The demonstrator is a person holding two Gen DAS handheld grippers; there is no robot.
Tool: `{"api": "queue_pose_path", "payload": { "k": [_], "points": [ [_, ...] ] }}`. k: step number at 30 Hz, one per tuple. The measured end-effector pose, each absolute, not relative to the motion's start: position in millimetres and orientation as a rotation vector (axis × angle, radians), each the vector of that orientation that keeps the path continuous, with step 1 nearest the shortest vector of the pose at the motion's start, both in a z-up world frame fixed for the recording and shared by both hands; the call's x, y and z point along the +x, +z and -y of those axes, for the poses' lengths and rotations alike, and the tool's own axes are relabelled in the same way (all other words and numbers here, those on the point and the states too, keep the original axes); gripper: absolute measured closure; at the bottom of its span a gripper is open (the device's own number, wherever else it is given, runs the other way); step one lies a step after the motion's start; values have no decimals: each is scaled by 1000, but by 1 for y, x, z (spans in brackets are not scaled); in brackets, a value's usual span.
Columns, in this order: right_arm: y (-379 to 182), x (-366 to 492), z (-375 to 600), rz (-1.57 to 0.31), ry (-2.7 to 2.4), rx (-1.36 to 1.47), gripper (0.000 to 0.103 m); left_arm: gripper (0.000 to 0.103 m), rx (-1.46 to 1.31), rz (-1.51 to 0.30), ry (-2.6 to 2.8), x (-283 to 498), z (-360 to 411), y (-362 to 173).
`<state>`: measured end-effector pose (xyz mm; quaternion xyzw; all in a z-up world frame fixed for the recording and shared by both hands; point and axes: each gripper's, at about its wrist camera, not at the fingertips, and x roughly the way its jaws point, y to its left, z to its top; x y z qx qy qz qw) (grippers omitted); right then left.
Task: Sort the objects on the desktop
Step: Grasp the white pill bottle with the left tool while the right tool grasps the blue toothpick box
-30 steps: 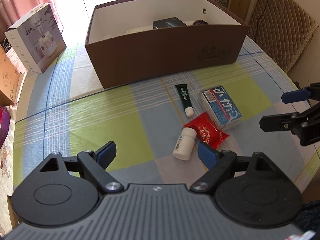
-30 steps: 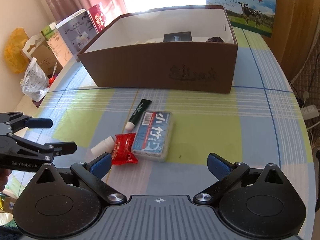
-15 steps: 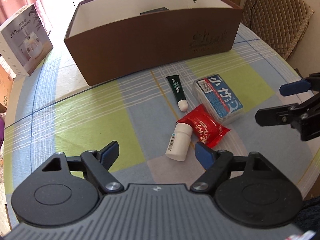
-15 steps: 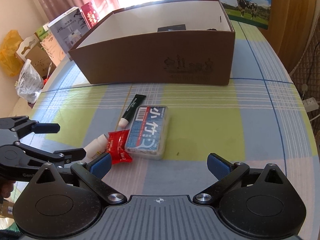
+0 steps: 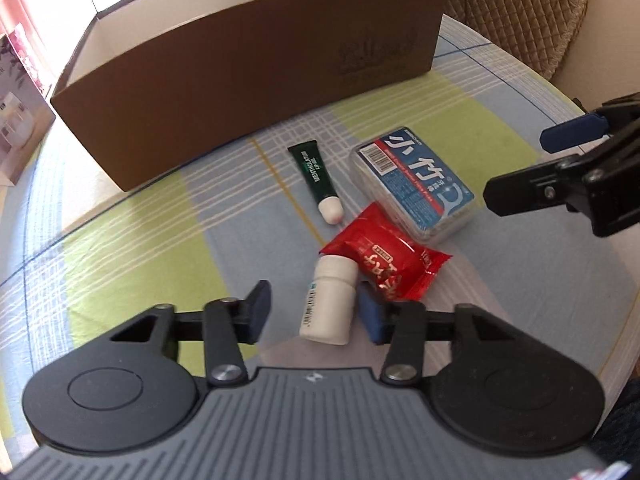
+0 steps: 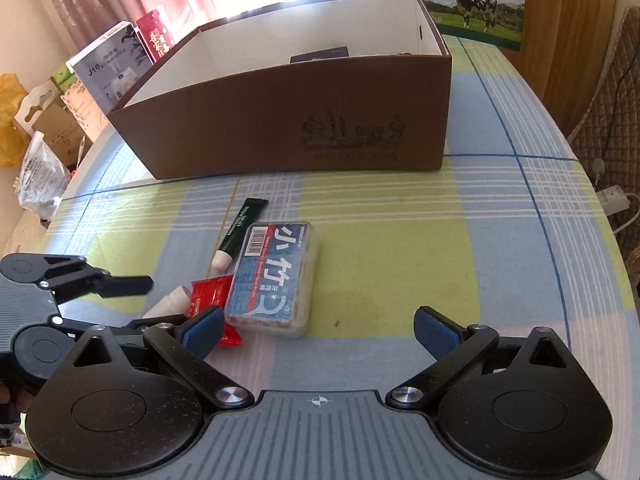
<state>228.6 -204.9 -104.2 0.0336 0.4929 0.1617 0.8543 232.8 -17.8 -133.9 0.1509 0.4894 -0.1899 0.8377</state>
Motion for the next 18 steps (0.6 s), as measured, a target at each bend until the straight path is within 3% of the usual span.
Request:
{"api": "queue_pose_path", "payload": {
  "k": [3,9,13,18],
  "points": [
    [-106,231,204,-1039,345,70,4,80,308,-1044,-405,235,14,-136],
    [-108,237,193,-1038,366,45,5,80,228,-1059,-308,243,-9,-137],
    [-113,243,177,-1034,398,5,22,80,177,-1075,-242,248,-30,-136],
    [-125,253,157,-1051,414,-33,34,80,141,-1089,-205,250,-43,-136]
  ]
}}
